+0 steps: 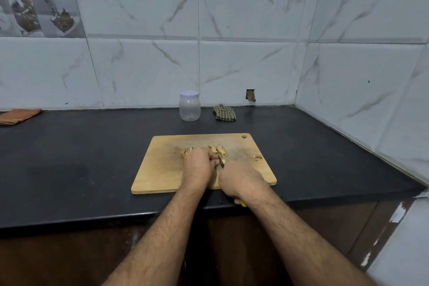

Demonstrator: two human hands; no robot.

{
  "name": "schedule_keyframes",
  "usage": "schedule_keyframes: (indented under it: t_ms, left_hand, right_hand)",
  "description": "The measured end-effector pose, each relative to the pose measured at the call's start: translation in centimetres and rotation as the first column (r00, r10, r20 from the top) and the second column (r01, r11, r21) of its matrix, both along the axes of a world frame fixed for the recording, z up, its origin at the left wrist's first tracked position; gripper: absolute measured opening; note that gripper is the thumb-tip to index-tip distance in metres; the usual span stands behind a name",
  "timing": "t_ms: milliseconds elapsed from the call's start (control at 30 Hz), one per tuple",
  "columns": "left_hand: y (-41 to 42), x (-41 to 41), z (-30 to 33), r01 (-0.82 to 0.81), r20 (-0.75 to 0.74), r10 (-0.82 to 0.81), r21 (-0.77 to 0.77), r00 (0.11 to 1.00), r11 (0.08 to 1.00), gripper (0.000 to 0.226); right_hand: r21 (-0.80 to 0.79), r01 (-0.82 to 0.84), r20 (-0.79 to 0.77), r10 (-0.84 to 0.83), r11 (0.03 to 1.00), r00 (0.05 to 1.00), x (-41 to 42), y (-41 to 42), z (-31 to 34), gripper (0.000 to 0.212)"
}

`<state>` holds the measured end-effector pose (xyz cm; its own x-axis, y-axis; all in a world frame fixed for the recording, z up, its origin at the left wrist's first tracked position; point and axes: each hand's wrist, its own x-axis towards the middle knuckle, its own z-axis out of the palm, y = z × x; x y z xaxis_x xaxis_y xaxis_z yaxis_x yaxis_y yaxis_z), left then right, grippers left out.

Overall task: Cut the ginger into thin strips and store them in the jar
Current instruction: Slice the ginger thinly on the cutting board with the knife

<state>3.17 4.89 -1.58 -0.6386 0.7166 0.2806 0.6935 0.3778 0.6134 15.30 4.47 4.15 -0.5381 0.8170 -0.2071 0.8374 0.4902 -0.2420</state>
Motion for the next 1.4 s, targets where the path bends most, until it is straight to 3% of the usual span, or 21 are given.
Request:
schedule_keyframes:
  t_ms: [133,267,567,700,1400]
  left_hand:
    - [-0.1,0.0,0.0,0.010,0.014,-0.010,0.004,1.000,1.000,0.013]
    - [-0.2,0.1,0.0,0.023,0.041,-0.025,0.030,0.999,0.999,0.014]
    - [-0.3,0.2,0.2,-0.004,0.067,0.000,0.065,0.998,0.998,0.009]
    - [-0.3,0.1,0.2,0.016,0.049,-0.018,0.043,0.999,0.999,0.010]
    - [-0.4,0.0,0.4,0.041,0.034,-0.041,0.003,0.999,0.999,0.014]
  right_hand:
    - [-0.026,-0.012,0.006,0.012,1.000,1.000,0.5,-0.3,0.3,0.008]
    - [-0.011,0.001,0.040,-0.001,1.000,0.999,1.7,-0.8,0.1,0.019]
    - [0.021,0.035,-0.016,-0.034,0.999,0.999,2.3,-1.0,-0.5,0.003]
    - [0.029,0.029,-0.060,-0.027,0.999,0.998,2.0,-0.6,-0.2,0.017]
    - [0.054,0.001,-0.087,0.004,0.999,0.996,1.2,-0.4,-0.6,0.012]
